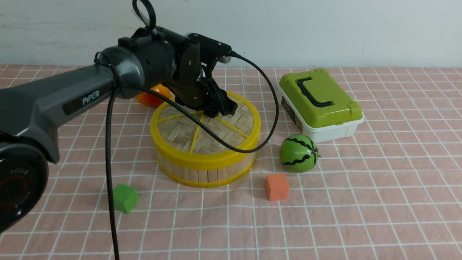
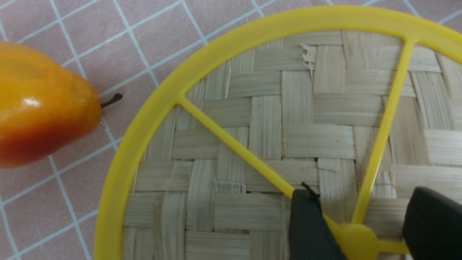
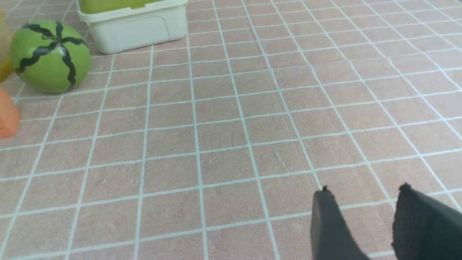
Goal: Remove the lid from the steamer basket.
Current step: Use the left arm to lift the lid of the steamer, then use the left arm to place the steamer lid on the table
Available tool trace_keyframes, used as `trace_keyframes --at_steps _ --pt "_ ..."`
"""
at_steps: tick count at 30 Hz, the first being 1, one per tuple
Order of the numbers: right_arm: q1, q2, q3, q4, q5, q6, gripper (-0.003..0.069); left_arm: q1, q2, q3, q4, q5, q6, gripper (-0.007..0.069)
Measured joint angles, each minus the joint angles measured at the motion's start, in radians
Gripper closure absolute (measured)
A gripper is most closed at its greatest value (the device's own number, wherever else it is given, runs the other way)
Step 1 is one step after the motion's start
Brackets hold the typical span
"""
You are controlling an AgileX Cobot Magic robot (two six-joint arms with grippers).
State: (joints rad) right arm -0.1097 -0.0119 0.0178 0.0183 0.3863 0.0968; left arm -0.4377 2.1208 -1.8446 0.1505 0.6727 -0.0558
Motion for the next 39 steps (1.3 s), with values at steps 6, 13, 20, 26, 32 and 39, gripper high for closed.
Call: trace_keyframes --at_steps 6,13,20,26,32,39 --pt "0.0 0.0 0.0 0.0 0.0 0.0 0.0418 0.0 -0.003 -0.007 0.007 0.008 -0.007 0.0471" --pt "0.0 0.0 0.0 0.0 0.0 0.0 0.0418 0.0 0.002 -0.059 0.007 0.07 -0.114 0.0515" --pt "0.0 0.0 0.0 0.0 0.0 0.0 0.0418 0.0 0.002 -0.184 0.001 0.159 -0.146 0.0516" --pt "0.0 0.0 0.0 0.0 0.0 0.0 0.0418 0.002 -0.042 -0.298 0.107 0.273 -0.158 0.0516" --pt "0.0 0.0 0.0 0.0 0.0 0.0 0.0418 0.073 -0.128 -0.311 0.276 0.37 -0.261 0.0516" --pt "0.0 0.0 0.0 0.0 0.0 0.0 0.0418 0.235 -0.131 -0.205 0.262 0.356 -0.305 0.0516"
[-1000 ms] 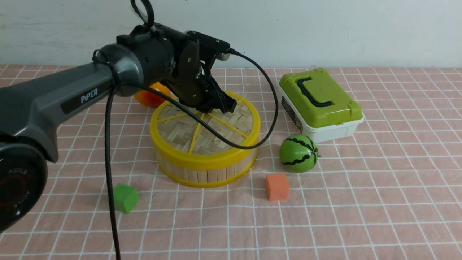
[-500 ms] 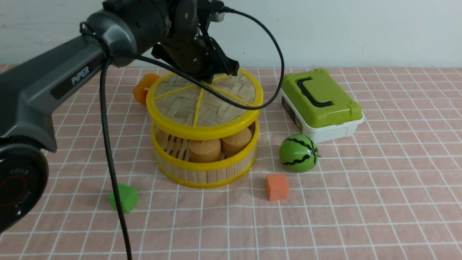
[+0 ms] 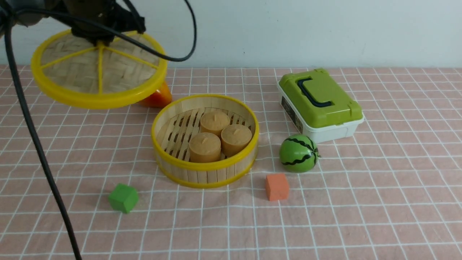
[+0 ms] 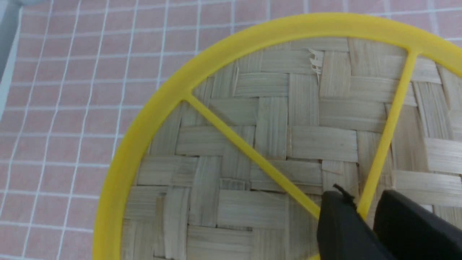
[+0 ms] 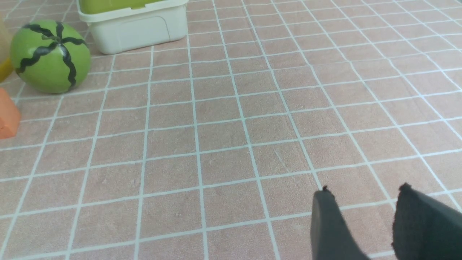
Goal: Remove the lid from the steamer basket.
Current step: Use the left arm to place the steamer lid on the table
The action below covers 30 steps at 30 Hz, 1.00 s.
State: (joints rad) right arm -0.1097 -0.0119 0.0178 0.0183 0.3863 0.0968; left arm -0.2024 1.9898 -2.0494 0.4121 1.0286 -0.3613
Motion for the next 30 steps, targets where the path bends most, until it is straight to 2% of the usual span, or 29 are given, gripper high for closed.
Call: trace_keyframes --at_steps 5,10,15,22,24,30 --pt "0.0 0.0 0.0 0.0 0.0 0.0 0.0418 0.088 0.001 0.216 -0.004 -0.133 -0.091 0.0516" --pt "0.0 0.0 0.0 -0.002 0.0 0.0 0.0418 0.11 0.02 0.394 0.0 -0.296 -0.15 0.0516" --pt "0.0 0.0 0.0 -0.002 0.0 0.0 0.0418 0.11 0.082 0.426 0.002 -0.373 -0.216 0.0516" --pt "0.0 0.0 0.0 0.0 0.0 0.0 0.0418 0.11 0.113 0.426 0.01 -0.383 -0.244 0.0512" --pt "0.0 0.0 0.0 0.0 0.0 0.0 0.0418 0.11 0.113 0.426 -0.002 -0.387 -0.244 0.0494" --pt "0.0 0.0 0.0 0.0 0.0 0.0 0.0418 0.106 0.086 0.426 -0.04 -0.389 -0.238 0.0266"
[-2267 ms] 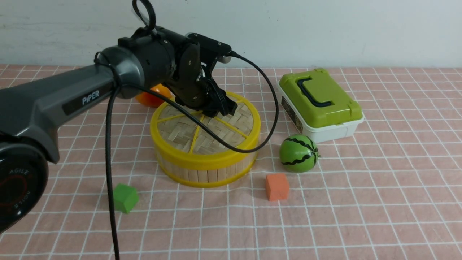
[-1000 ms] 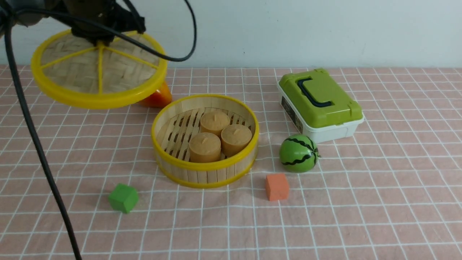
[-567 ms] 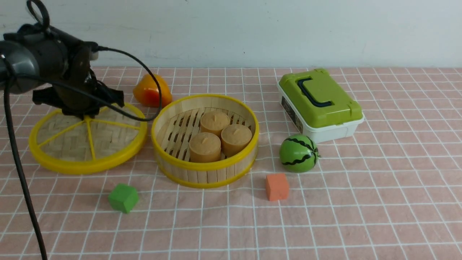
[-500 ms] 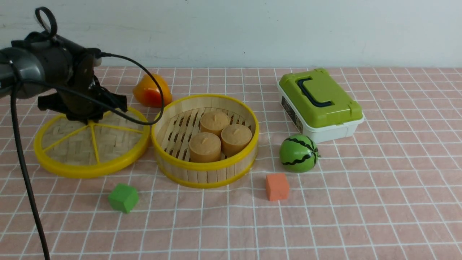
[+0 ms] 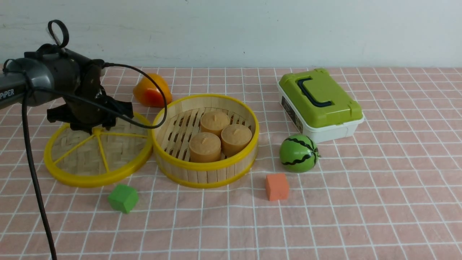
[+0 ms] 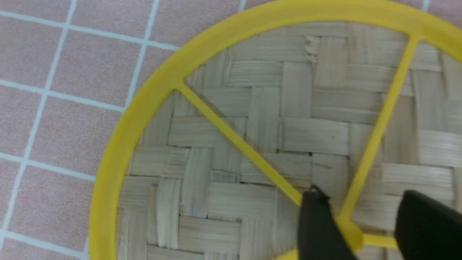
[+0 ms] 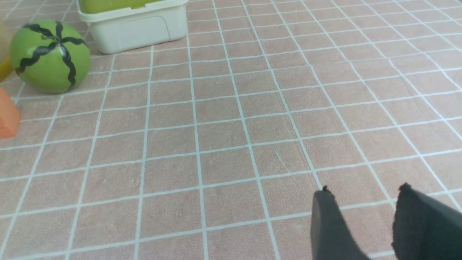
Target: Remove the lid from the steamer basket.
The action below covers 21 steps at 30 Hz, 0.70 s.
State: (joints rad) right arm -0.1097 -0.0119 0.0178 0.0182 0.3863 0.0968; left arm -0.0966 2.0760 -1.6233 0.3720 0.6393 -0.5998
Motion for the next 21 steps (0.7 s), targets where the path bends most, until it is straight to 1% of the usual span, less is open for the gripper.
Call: trace_keyframes --at_steps 2,4,5,7,8,9,10,13,14,17,19,21 --pt "0.0 0.0 0.0 0.0 0.0 0.0 0.0418 -0.001 -0.036 0.0 -0.009 0.004 0.001 0.0225" --pt "0.0 0.0 0.0 0.0 0.0 0.0 0.0418 -0.006 -0.089 0.0 -0.02 0.019 0.008 0.0214" --pt "0.0 0.0 0.0 0.0 0.0 0.0 0.0418 -0.007 -0.126 0.0 -0.03 0.03 0.015 0.0221" --pt "0.0 0.0 0.0 0.0 0.0 0.0 0.0418 -0.016 -0.24 0.0 -0.069 0.055 0.037 0.028" --pt "0.0 0.0 0.0 0.0 0.0 0.0 0.0418 -0.016 -0.24 0.0 -0.074 0.056 0.039 0.028" --pt "0.0 0.0 0.0 0.0 0.0 0.0 0.0418 -0.027 -0.34 0.0 -0.108 0.067 0.053 0.0356" --pt "0.0 0.0 0.0 0.0 0.0 0.0 0.0418 -0.039 -0.394 0.005 -0.123 0.068 0.061 0.0399" --pt "0.0 0.0 0.0 0.0 0.0 0.0 0.0418 -0.073 -0.529 0.034 -0.141 0.059 0.081 0.0502" --pt "0.0 0.0 0.0 0.0 0.0 0.0 0.0418 -0.092 -0.585 0.055 -0.145 0.05 0.088 0.0543" --pt "0.0 0.0 0.0 0.0 0.0 0.0 0.0418 -0.15 -0.728 0.142 -0.152 0.022 0.103 0.0634" --pt "0.0 0.0 0.0 0.0 0.0 0.0 0.0418 -0.194 -0.862 0.246 -0.156 0.006 0.105 0.0637" --pt "0.0 0.0 0.0 0.0 0.0 0.0 0.0418 -0.216 -0.961 0.361 -0.159 -0.006 0.105 0.0637"
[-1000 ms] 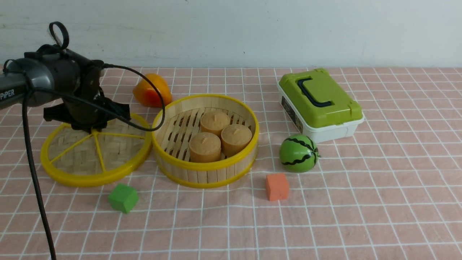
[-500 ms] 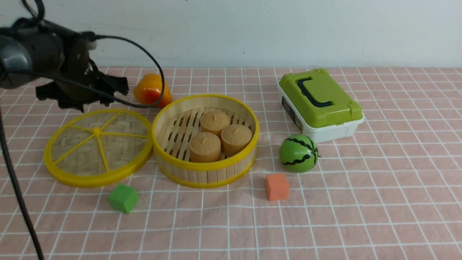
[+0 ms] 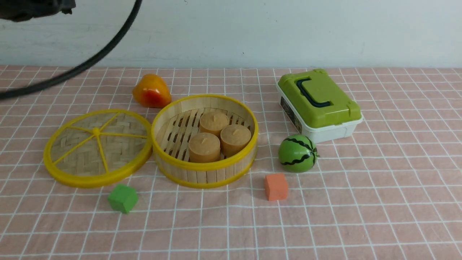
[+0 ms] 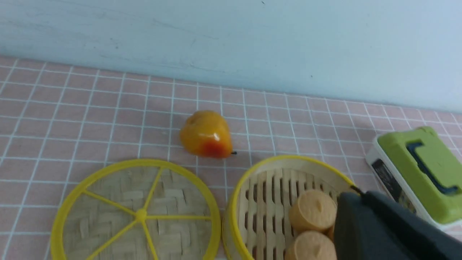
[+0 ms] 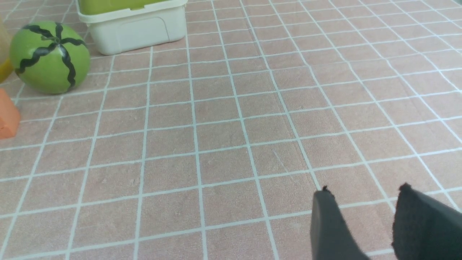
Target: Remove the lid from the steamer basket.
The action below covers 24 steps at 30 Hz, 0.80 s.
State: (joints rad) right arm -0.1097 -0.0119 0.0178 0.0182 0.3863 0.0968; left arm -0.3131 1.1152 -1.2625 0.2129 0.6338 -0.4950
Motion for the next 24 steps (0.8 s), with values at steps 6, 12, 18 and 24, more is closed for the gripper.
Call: trace_keyframes --at_steps 6,12,18,24 --pt "0.0 0.0 0.0 0.0 0.0 0.0 0.0418 -0.007 -0.25 0.254 -0.003 -0.011 0.0 0.0637" --pt "0.0 0.0 0.0 0.0 0.0 0.0 0.0418 -0.008 -0.527 0.515 -0.004 -0.013 -0.002 0.0637" --pt "0.0 0.0 0.0 0.0 0.0 0.0 0.0418 -0.008 -0.676 0.73 -0.008 -0.01 -0.002 0.0637" --pt "0.0 0.0 0.0 0.0 0.0 0.0 0.0418 -0.008 -0.685 0.902 -0.011 0.015 -0.002 0.0637"
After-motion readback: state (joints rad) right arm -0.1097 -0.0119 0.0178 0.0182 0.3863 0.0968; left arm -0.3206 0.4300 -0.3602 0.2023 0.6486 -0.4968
